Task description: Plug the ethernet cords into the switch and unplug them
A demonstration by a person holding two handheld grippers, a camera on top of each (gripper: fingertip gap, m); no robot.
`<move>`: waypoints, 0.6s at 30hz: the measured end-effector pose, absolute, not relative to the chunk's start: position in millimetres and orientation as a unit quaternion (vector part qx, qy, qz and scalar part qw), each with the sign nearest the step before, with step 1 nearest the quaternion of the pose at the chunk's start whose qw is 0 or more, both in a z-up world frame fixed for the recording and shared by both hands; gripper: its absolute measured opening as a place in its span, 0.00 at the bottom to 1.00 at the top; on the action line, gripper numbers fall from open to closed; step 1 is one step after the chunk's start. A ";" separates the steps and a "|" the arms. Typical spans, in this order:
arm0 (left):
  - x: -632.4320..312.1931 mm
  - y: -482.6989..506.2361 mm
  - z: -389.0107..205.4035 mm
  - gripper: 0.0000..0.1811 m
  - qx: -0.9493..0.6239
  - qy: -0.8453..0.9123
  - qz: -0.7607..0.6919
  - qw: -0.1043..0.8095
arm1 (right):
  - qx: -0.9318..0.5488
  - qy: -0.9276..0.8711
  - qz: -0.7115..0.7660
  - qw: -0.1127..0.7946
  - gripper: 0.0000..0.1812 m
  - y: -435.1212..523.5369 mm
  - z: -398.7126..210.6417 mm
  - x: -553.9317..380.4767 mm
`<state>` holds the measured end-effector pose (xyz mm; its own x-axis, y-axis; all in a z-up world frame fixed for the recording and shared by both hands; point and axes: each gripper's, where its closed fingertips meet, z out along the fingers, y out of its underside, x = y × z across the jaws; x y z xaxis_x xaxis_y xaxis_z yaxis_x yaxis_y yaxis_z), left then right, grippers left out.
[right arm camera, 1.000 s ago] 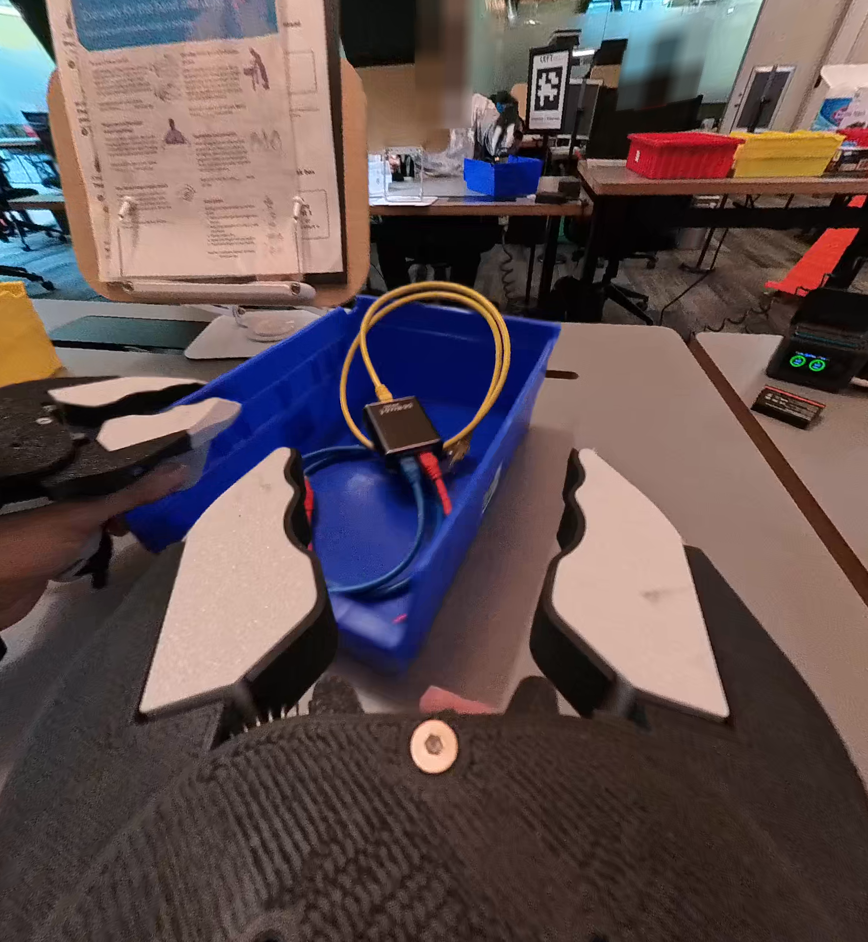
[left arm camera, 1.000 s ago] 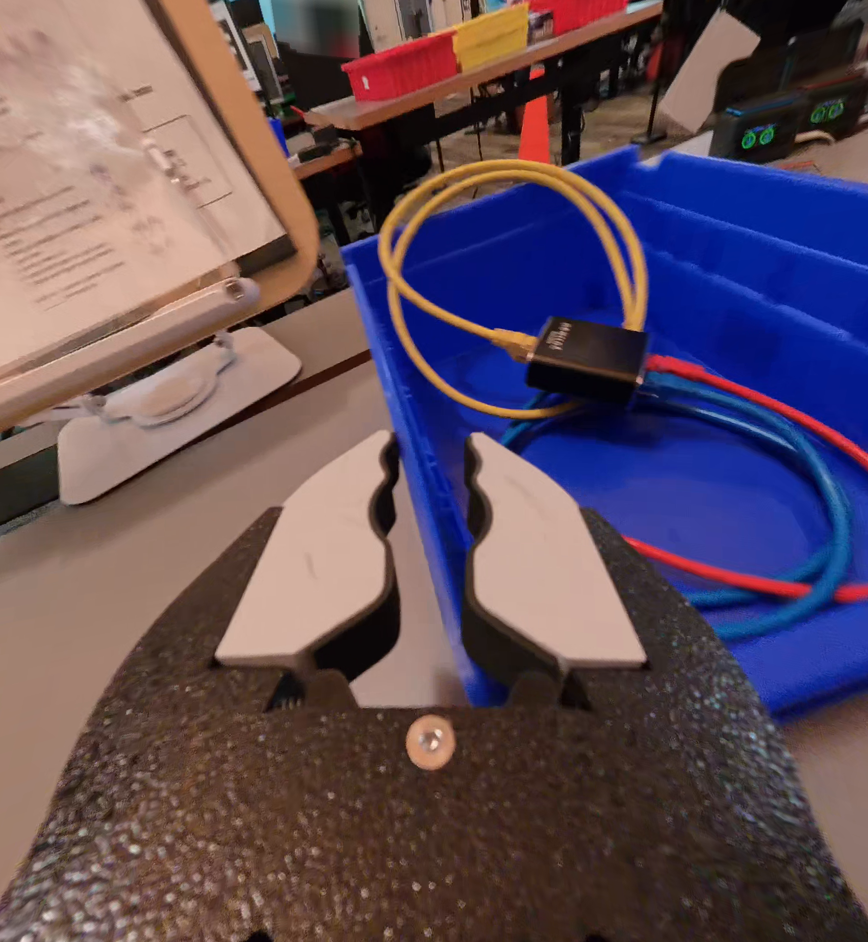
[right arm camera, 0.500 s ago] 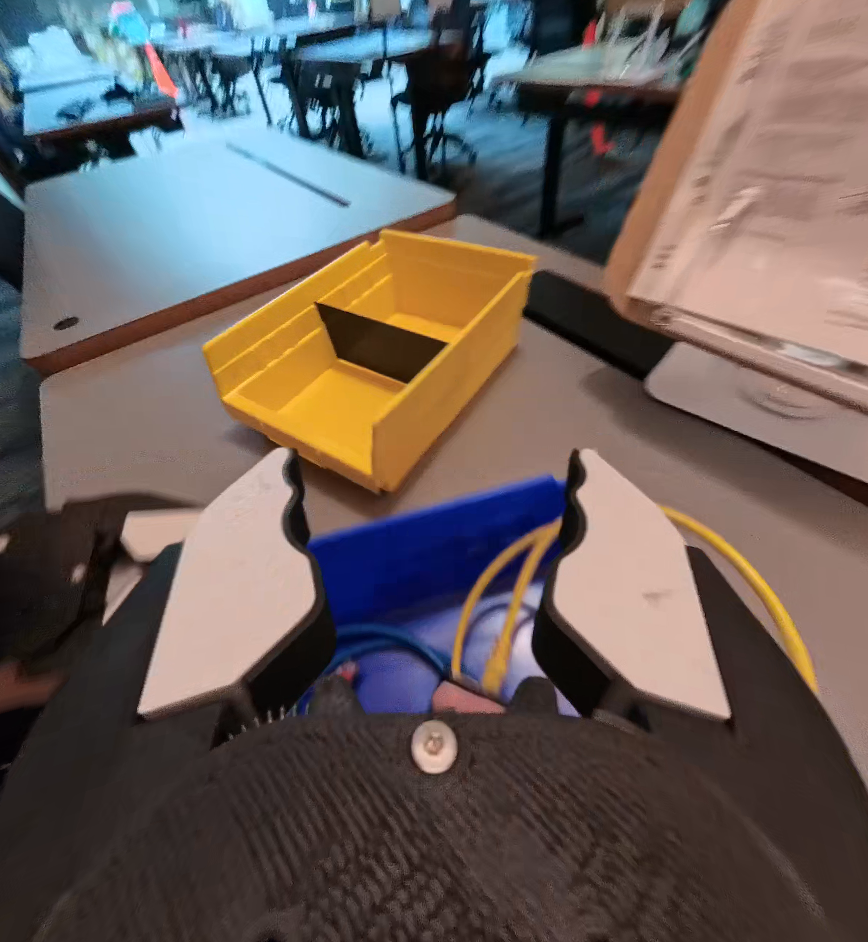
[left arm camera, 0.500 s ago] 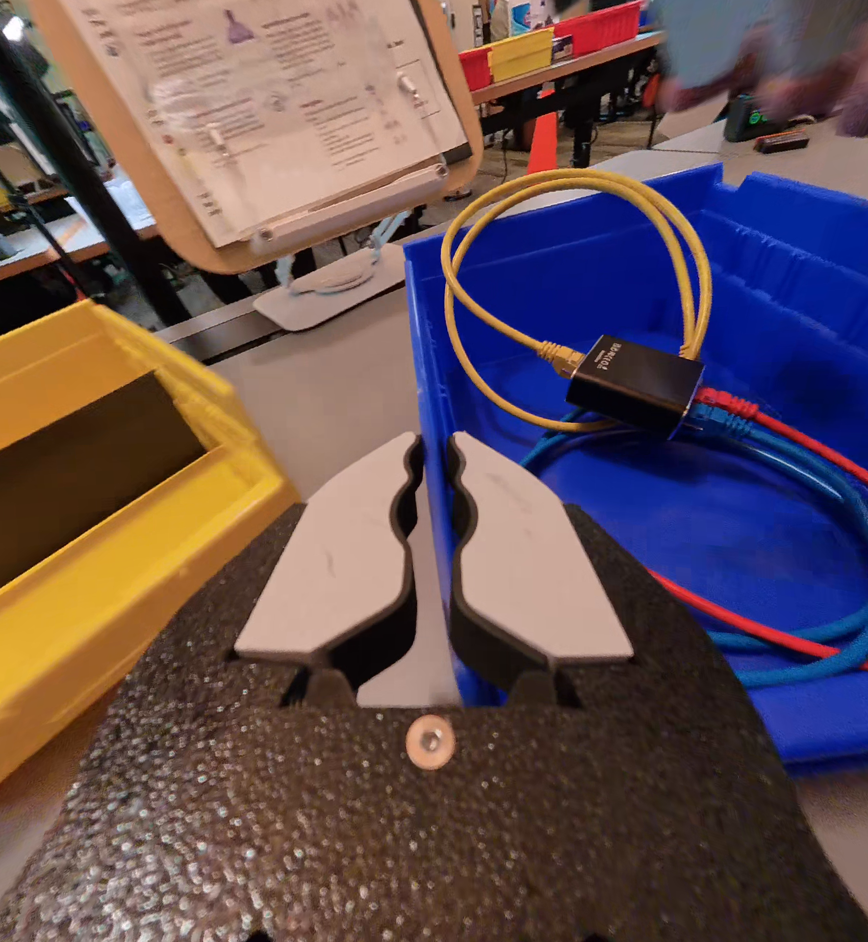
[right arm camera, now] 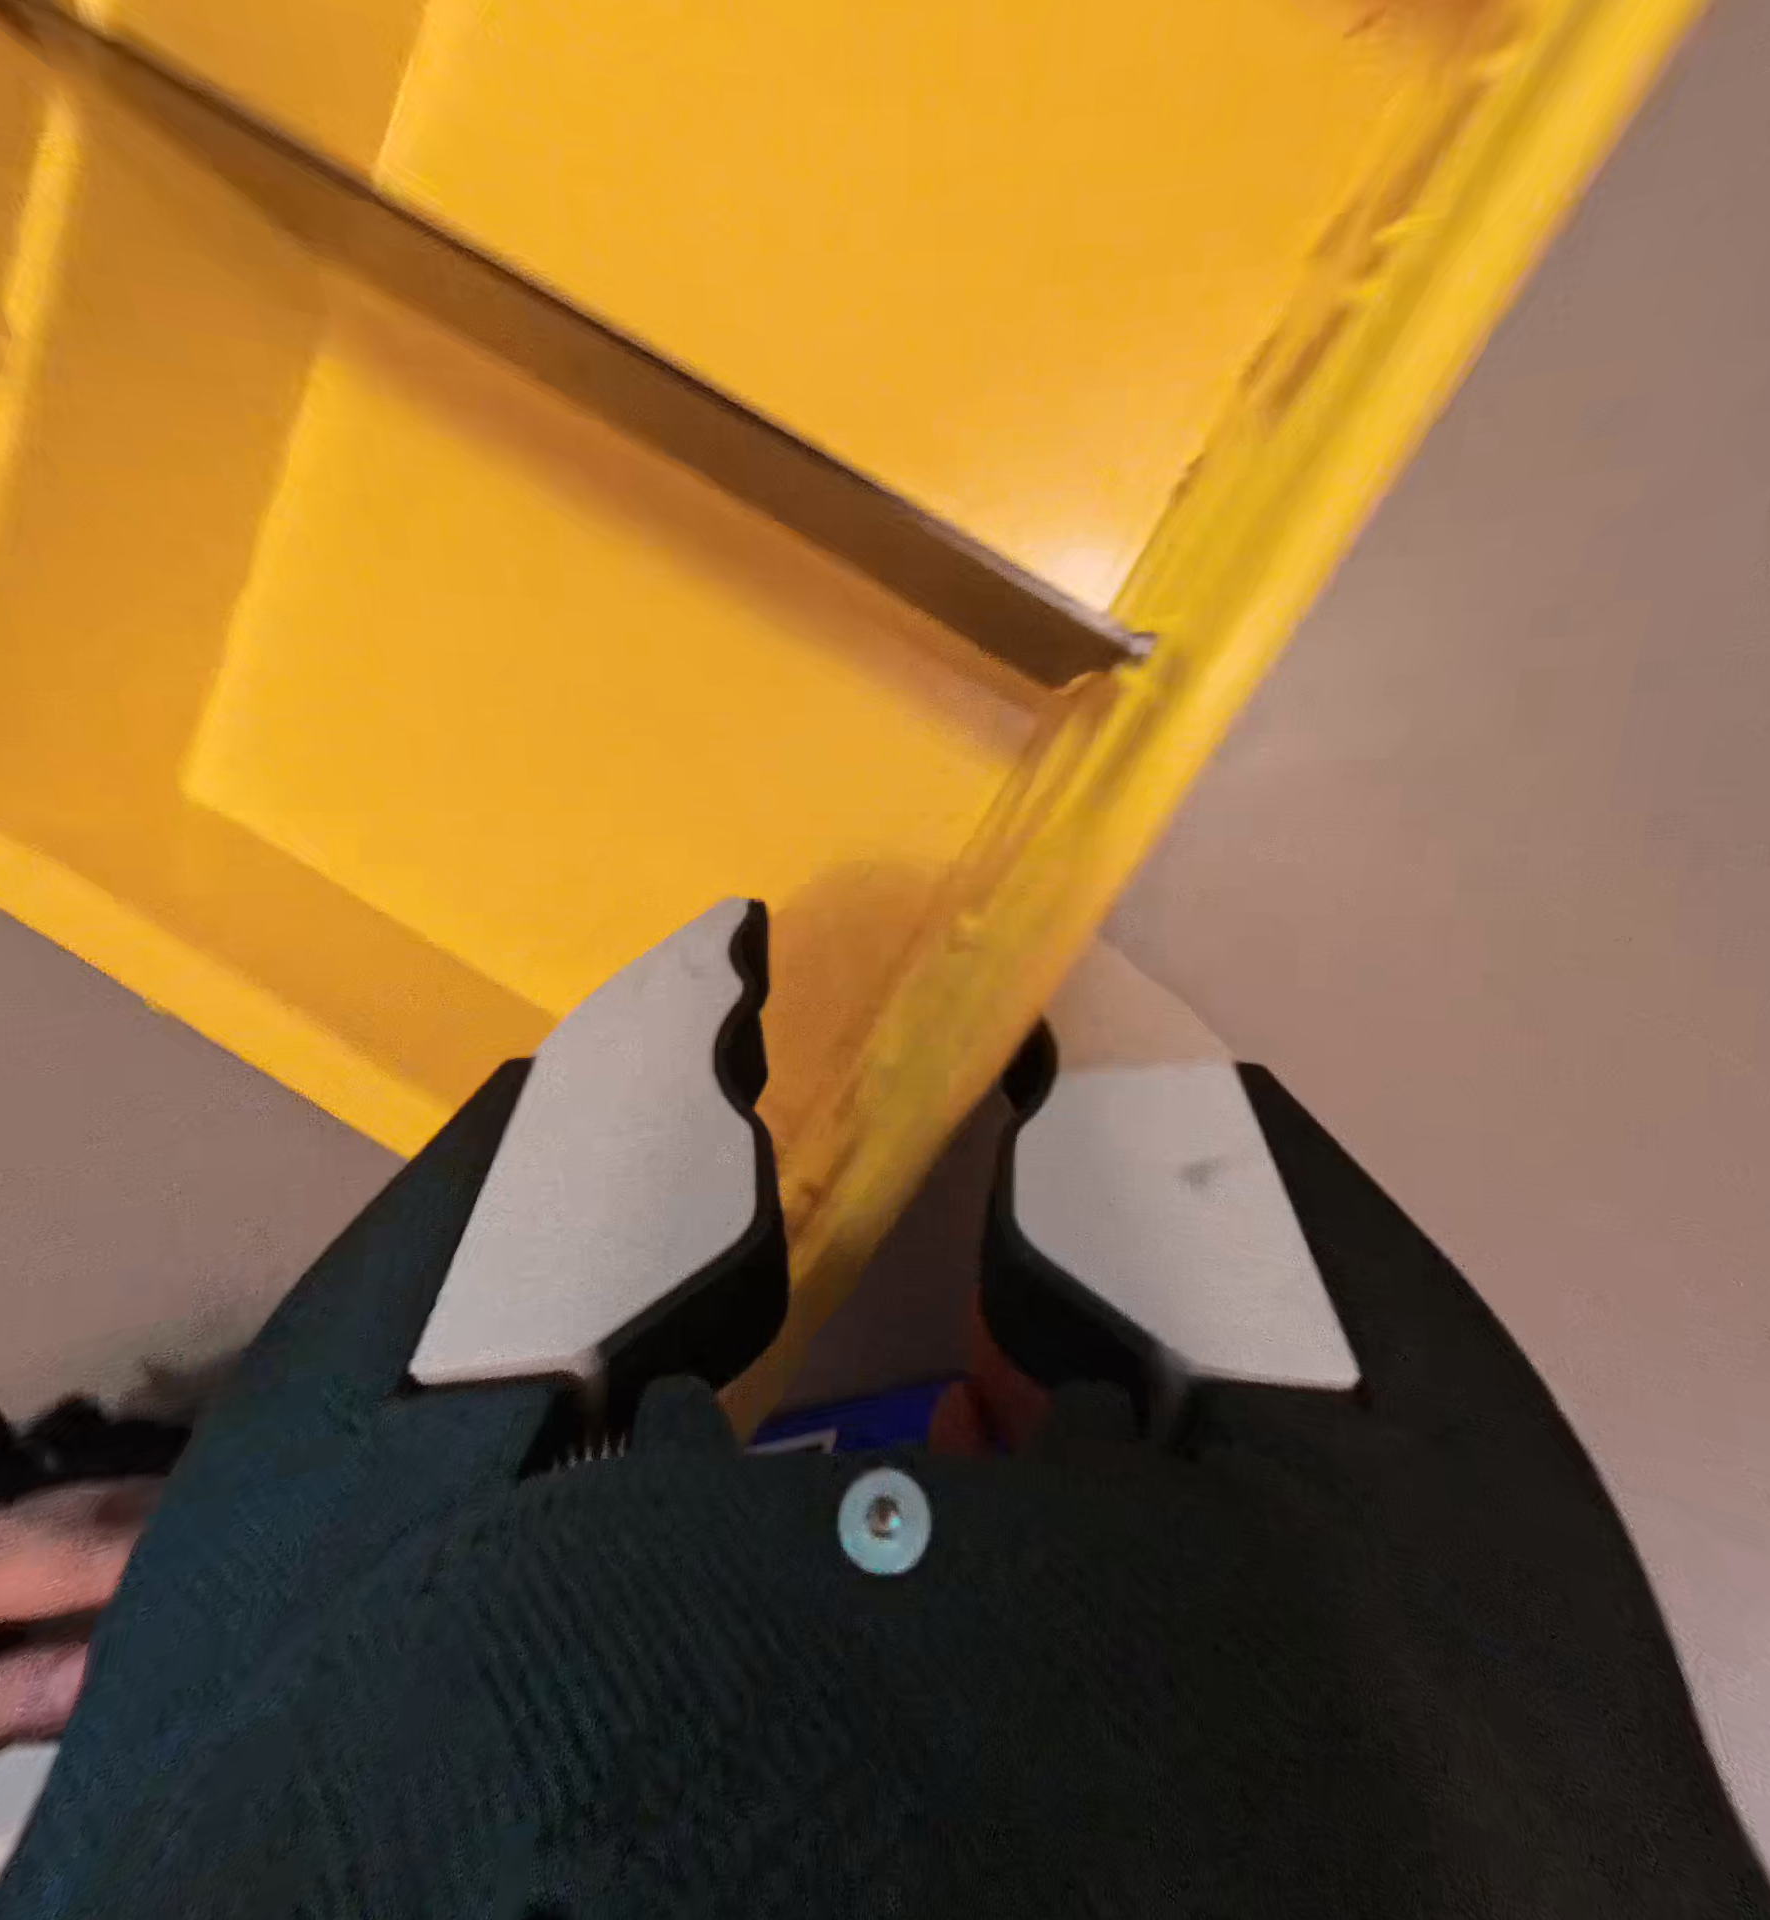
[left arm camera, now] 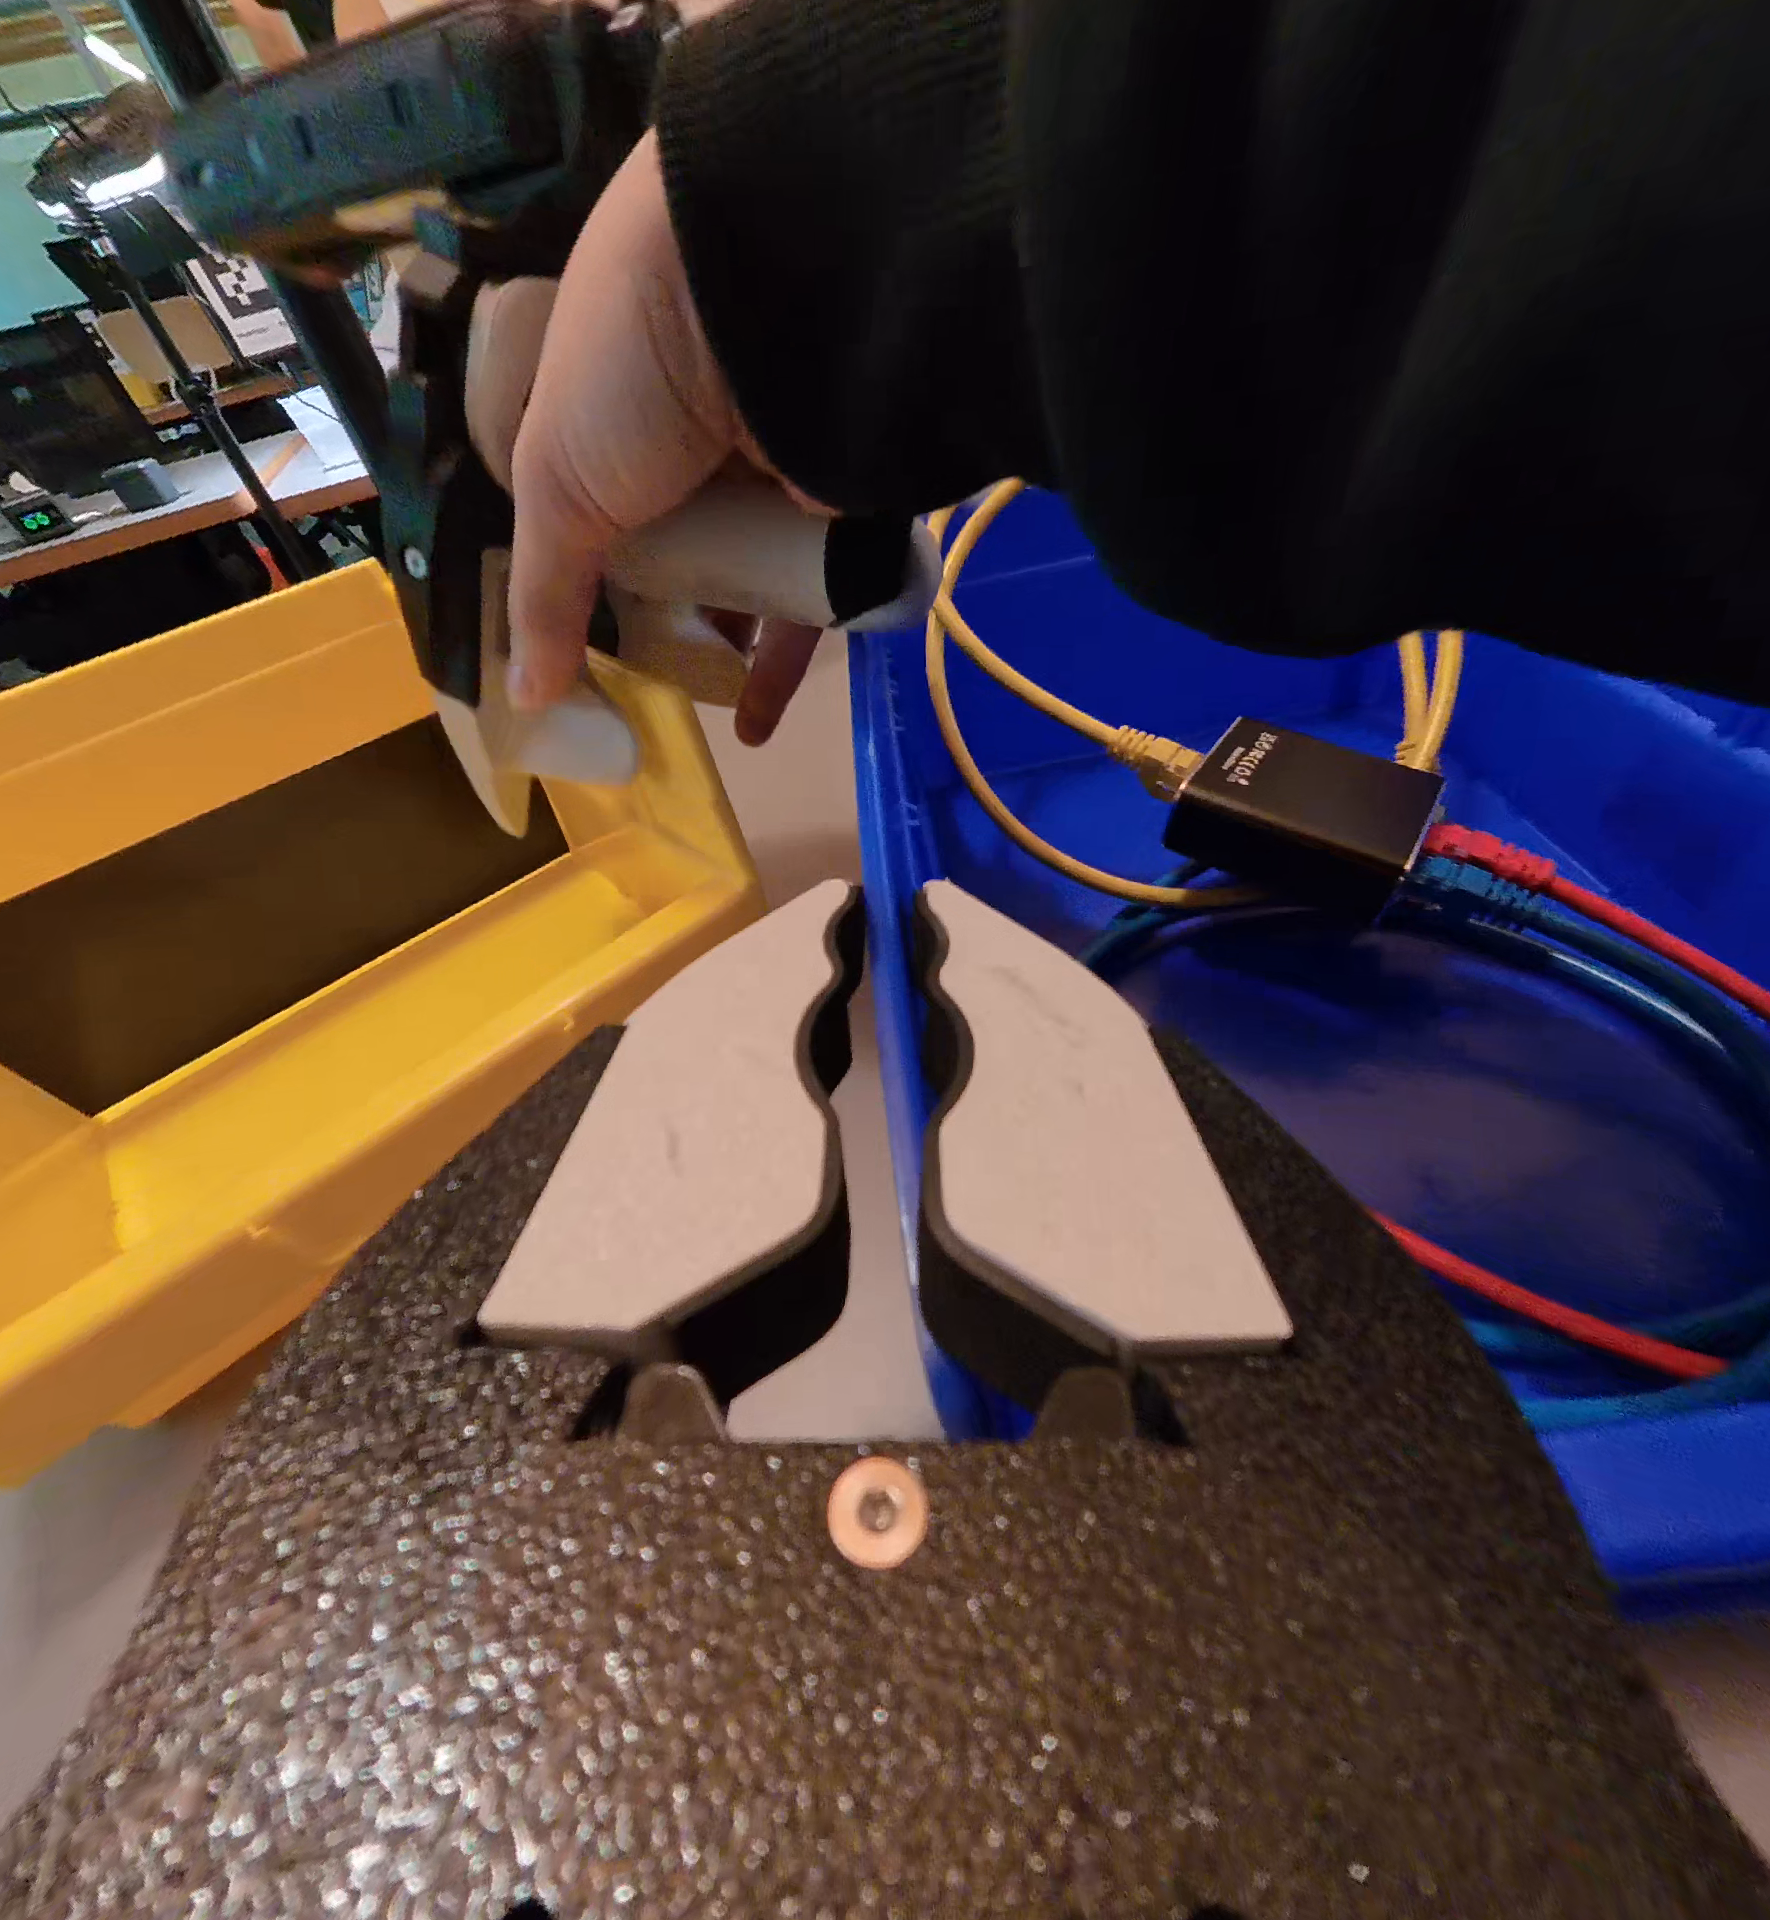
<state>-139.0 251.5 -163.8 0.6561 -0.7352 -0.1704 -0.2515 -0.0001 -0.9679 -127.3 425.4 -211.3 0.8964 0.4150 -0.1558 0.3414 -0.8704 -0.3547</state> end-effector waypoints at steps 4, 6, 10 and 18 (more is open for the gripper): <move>-139.6 253.0 -163.2 0.04 -0.677 0.362 -0.194 0.610 | -0.968 -0.194 0.077 0.141 0.14 431.6 -218.2 -122.0; -139.7 253.3 -163.3 0.04 -0.677 0.362 -0.195 0.610 | -0.975 -0.153 0.088 0.137 0.09 435.7 -218.6 -119.7; -139.6 253.4 -163.2 0.04 -0.677 0.363 -0.194 0.610 | -0.976 -0.156 0.068 0.136 0.03 435.7 -219.5 -114.8; -140.2 253.1 -163.1 0.04 -0.675 0.363 -0.192 0.613 | -0.960 -0.202 0.075 0.178 0.02 439.4 -182.7 -109.8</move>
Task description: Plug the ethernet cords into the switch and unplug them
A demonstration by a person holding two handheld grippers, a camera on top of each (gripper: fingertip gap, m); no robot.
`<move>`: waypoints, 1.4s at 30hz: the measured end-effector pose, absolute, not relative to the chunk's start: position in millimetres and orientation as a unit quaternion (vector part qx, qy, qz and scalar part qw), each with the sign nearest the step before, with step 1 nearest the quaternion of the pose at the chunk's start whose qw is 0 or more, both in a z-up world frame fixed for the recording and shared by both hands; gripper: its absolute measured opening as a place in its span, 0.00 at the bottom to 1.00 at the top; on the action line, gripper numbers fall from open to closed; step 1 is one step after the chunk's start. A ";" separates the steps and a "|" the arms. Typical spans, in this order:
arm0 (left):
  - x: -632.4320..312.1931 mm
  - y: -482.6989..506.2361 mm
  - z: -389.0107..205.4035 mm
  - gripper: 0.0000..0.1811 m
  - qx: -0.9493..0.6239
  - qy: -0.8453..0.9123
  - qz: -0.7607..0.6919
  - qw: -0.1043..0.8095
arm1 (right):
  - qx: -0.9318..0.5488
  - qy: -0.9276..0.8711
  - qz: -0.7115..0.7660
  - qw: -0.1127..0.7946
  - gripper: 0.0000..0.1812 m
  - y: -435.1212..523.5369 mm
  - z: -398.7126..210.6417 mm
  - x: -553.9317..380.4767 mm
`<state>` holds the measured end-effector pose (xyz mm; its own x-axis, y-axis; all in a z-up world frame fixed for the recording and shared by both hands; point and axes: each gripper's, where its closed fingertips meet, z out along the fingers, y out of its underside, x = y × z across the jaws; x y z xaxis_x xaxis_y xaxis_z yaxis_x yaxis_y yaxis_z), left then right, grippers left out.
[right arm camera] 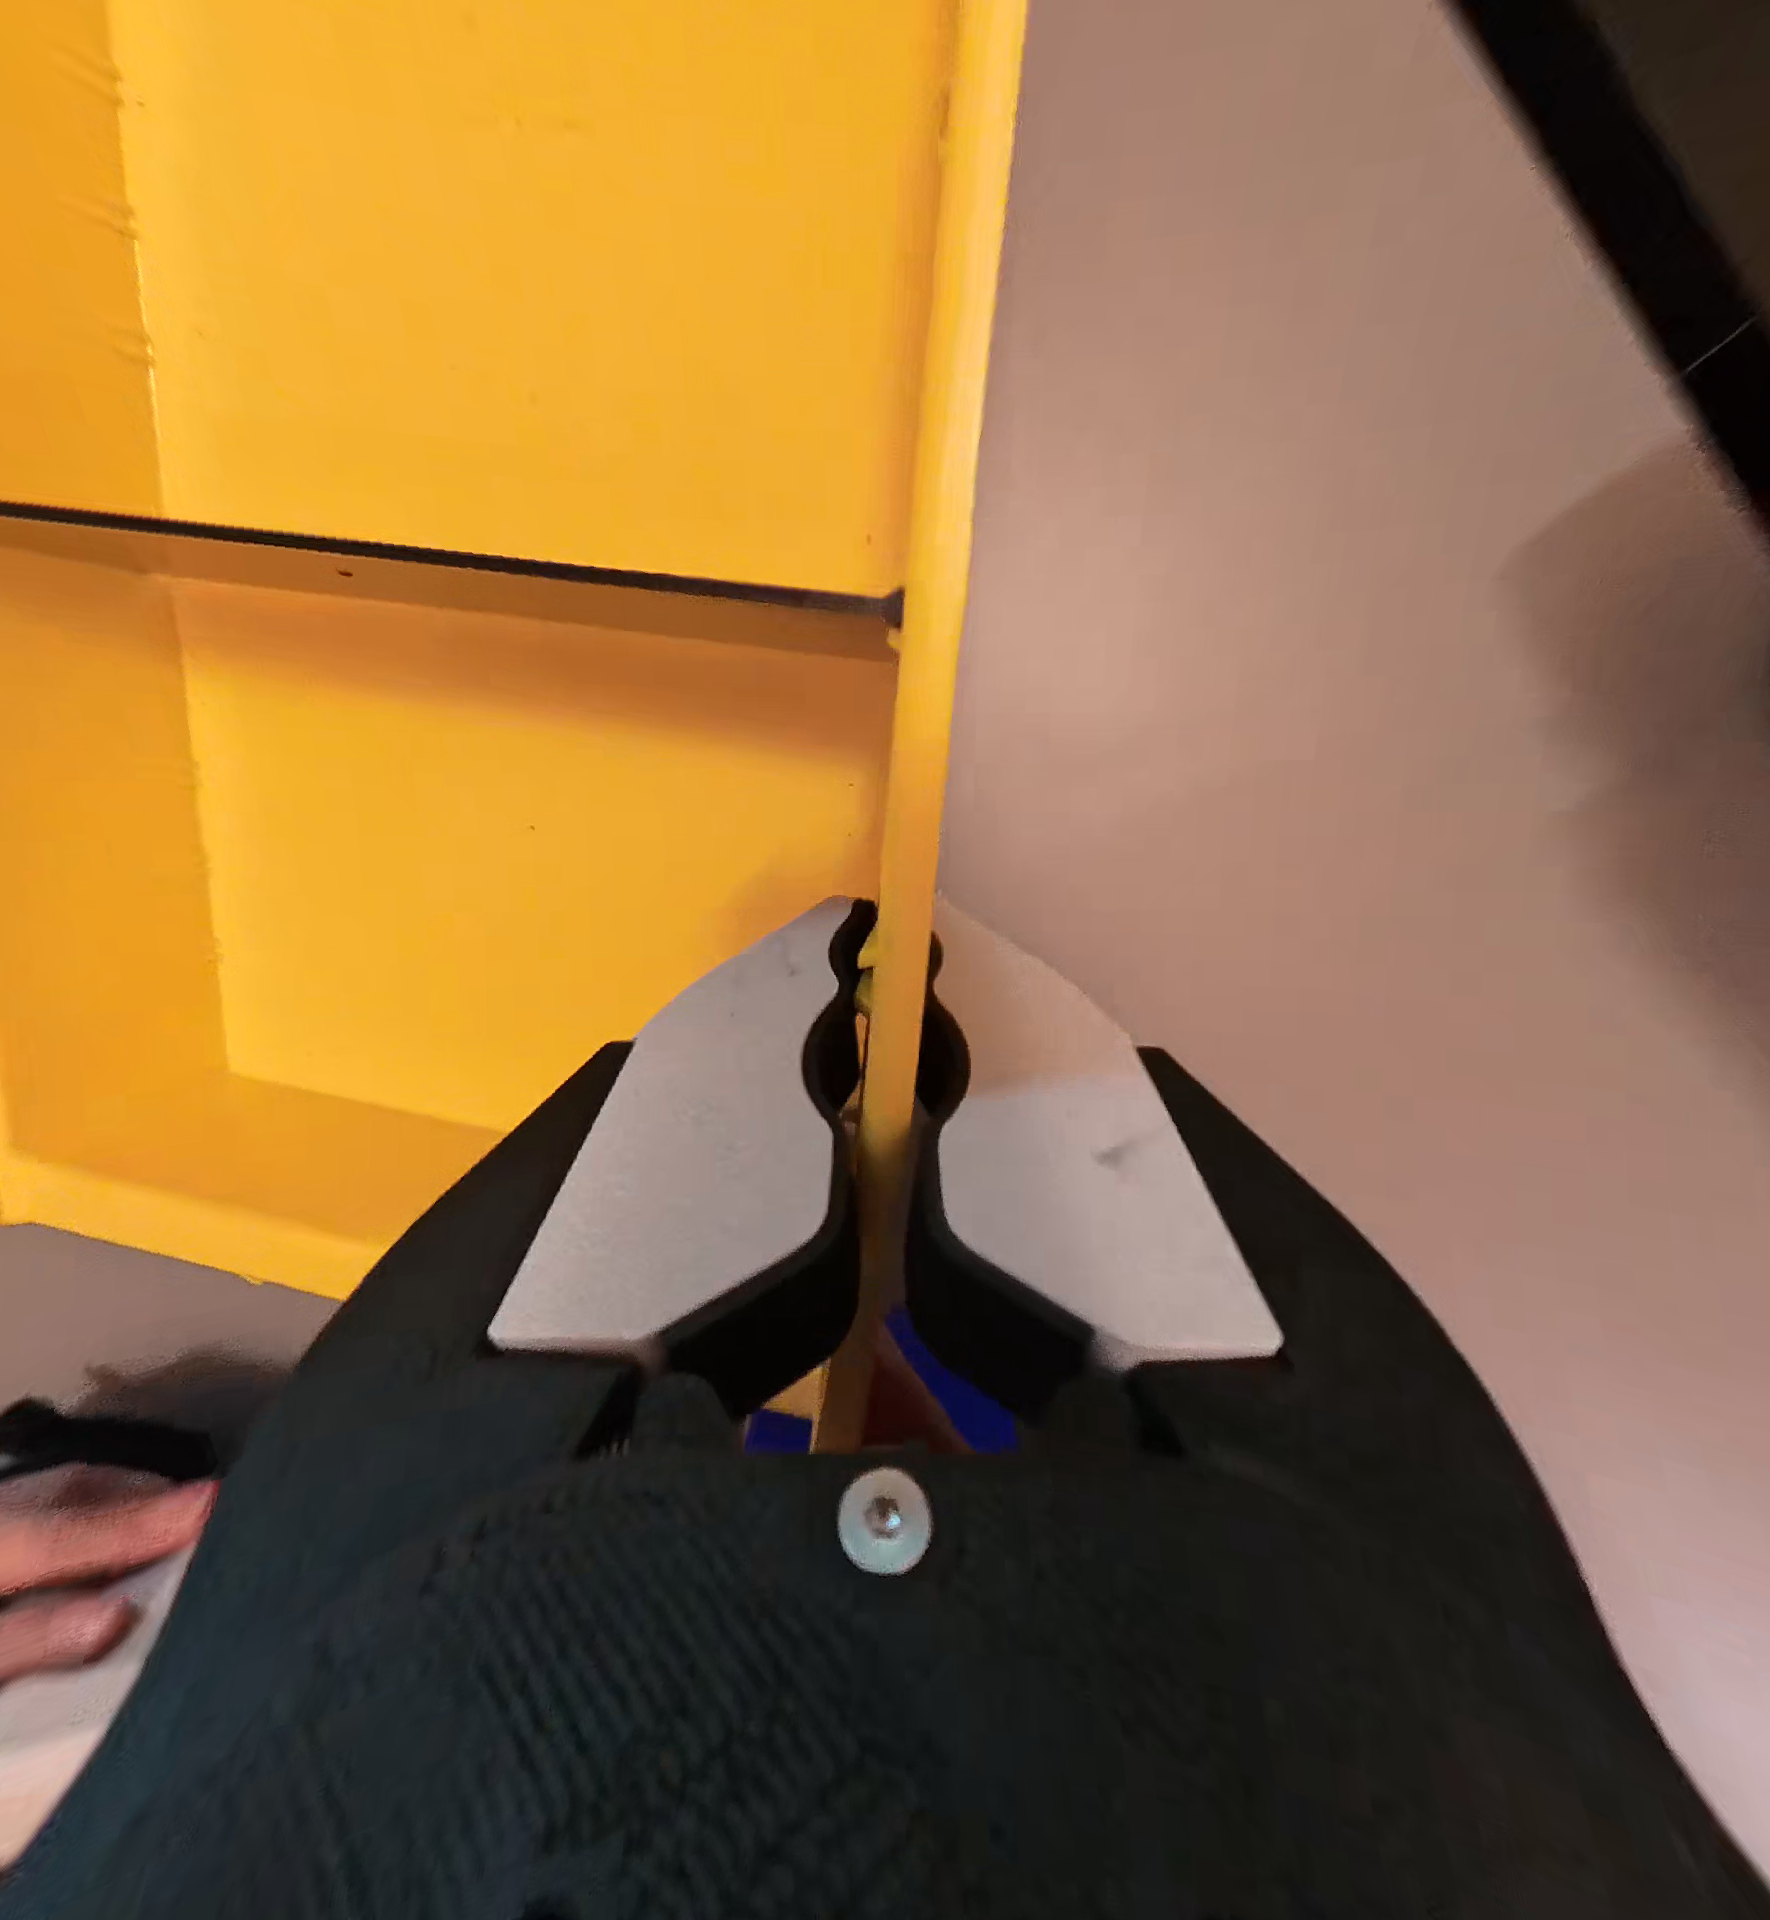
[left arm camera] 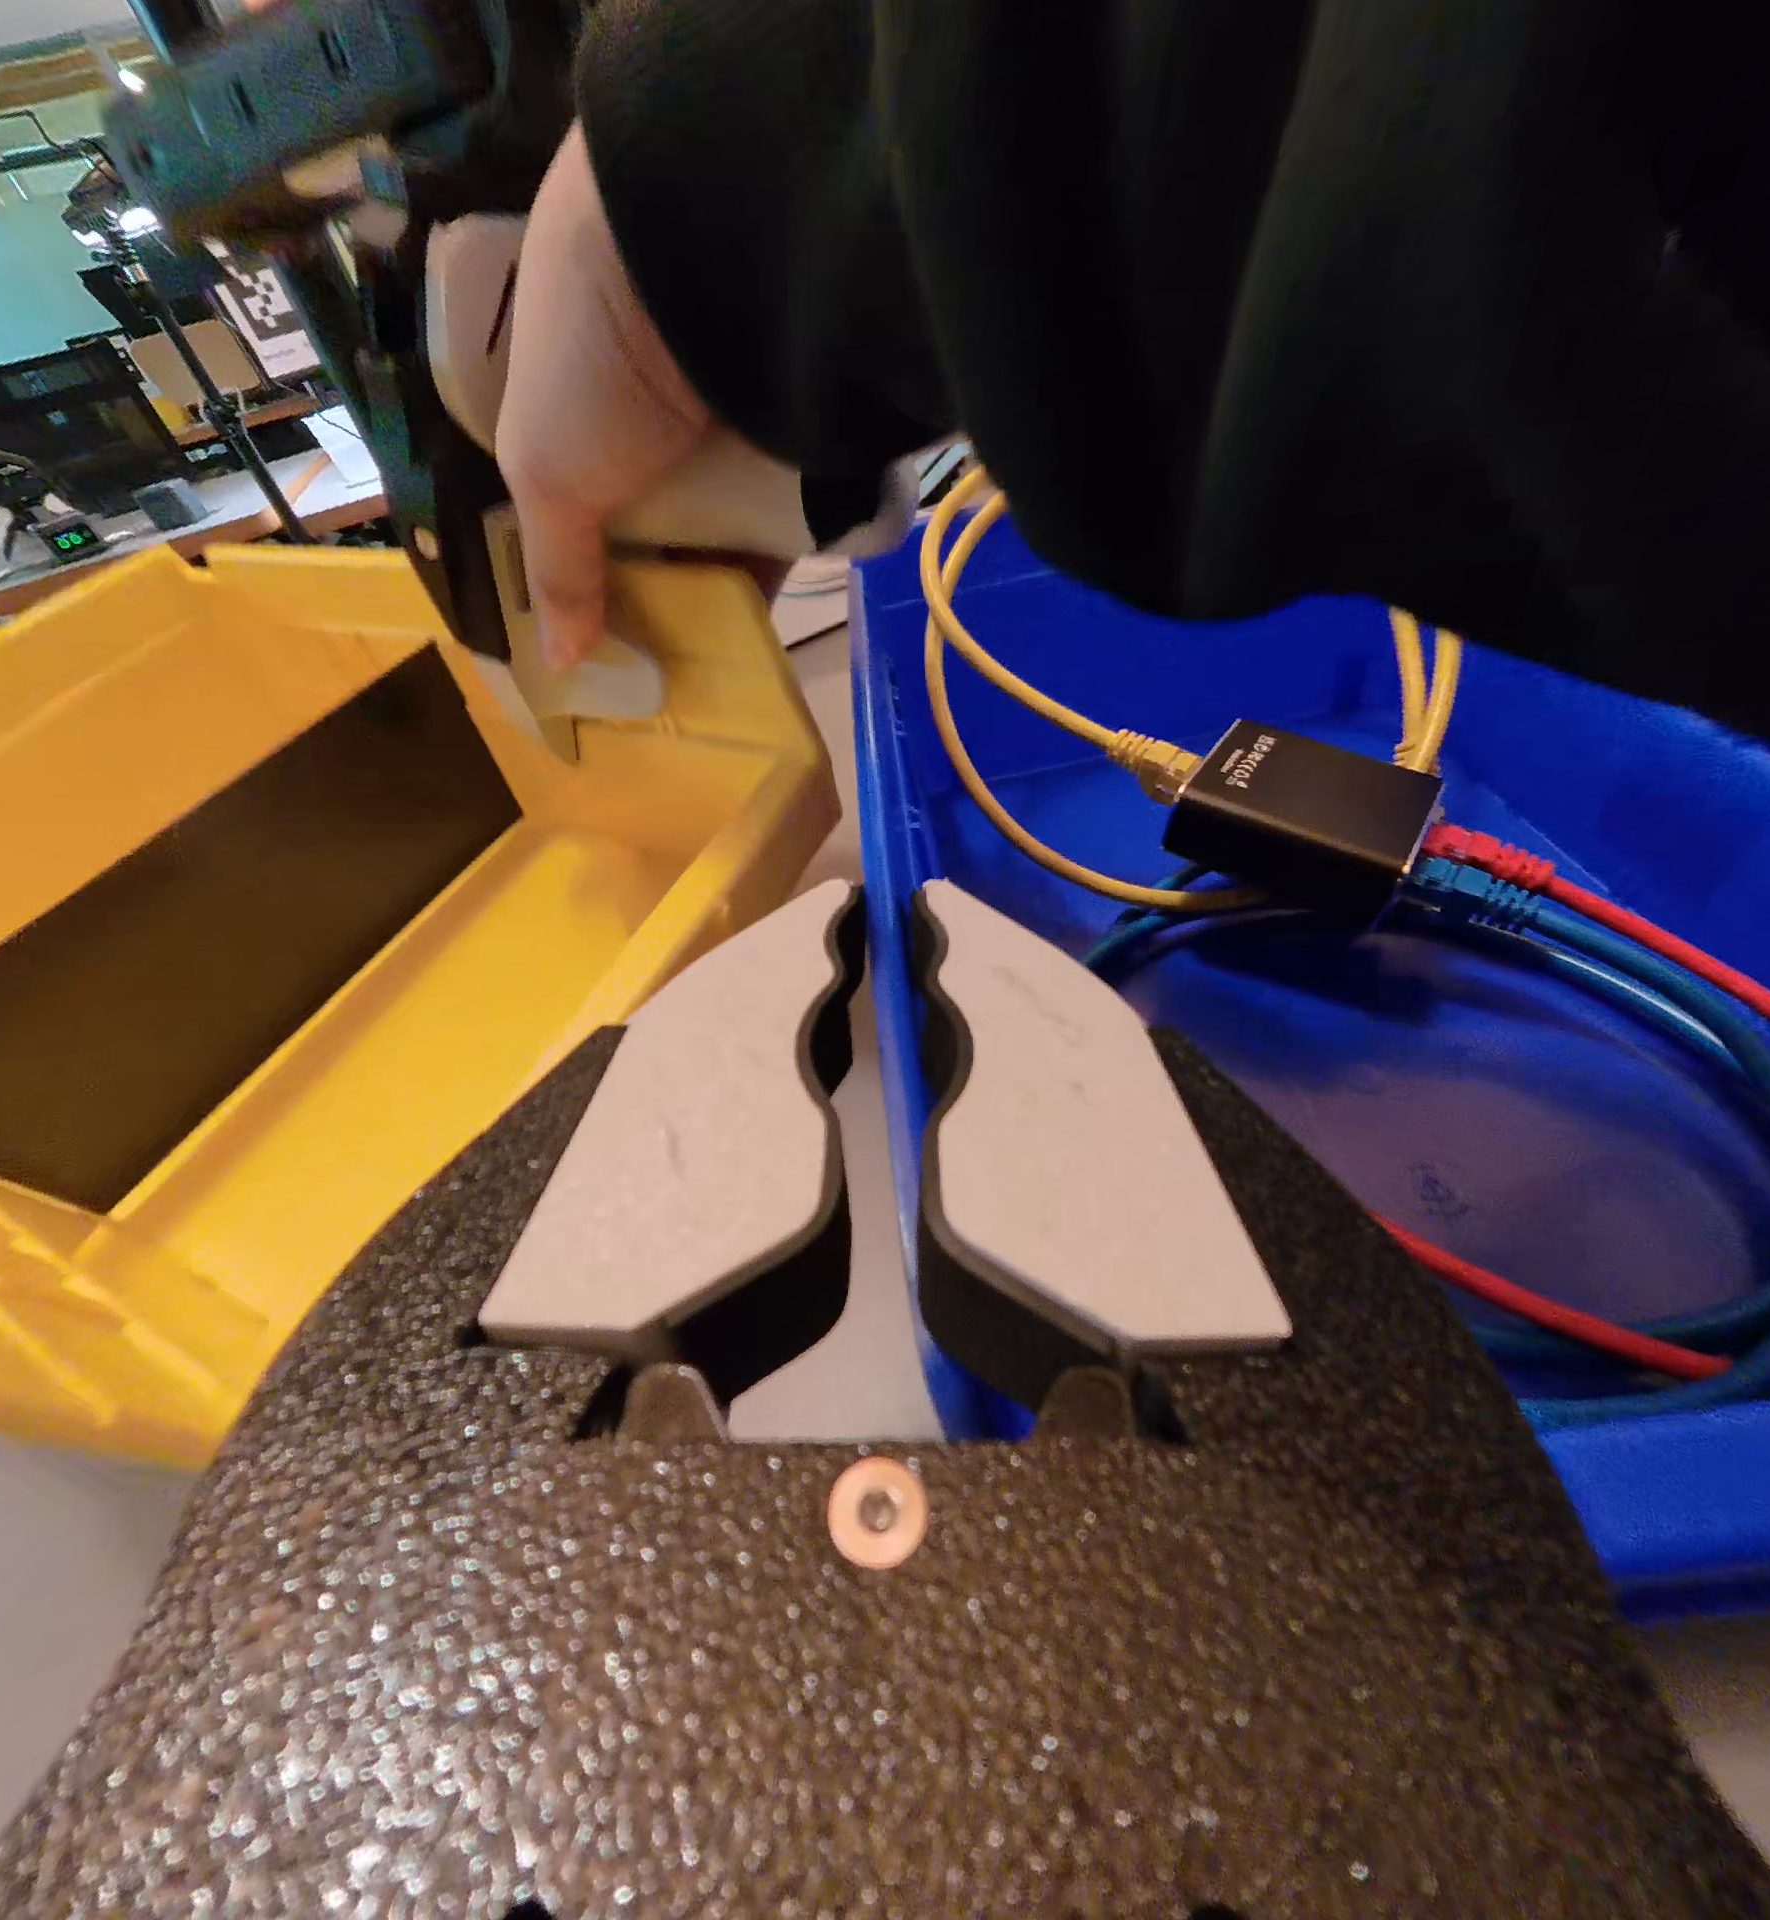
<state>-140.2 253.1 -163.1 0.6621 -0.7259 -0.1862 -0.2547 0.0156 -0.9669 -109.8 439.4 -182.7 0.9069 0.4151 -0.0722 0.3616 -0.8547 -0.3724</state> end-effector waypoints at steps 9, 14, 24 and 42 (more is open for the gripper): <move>-166.4 269.5 -163.6 0.04 -0.677 0.362 -0.185 0.613 | -0.913 -0.143 0.111 0.366 0.02 431.2 -8.2 7.3; -230.1 314.1 -164.0 0.04 -0.698 0.326 -0.149 0.619 | -0.913 -0.080 0.028 0.400 0.02 360.7 18.0 148.0; -372.8 437.9 -164.8 0.04 -0.735 0.305 -0.084 0.600 | -0.960 0.077 0.038 0.268 0.02 197.6 -150.0 336.3; -423.9 497.9 -155.2 0.28 -0.815 0.225 0.036 0.532 | -0.951 0.133 -0.058 0.275 0.22 167.2 -196.3 423.7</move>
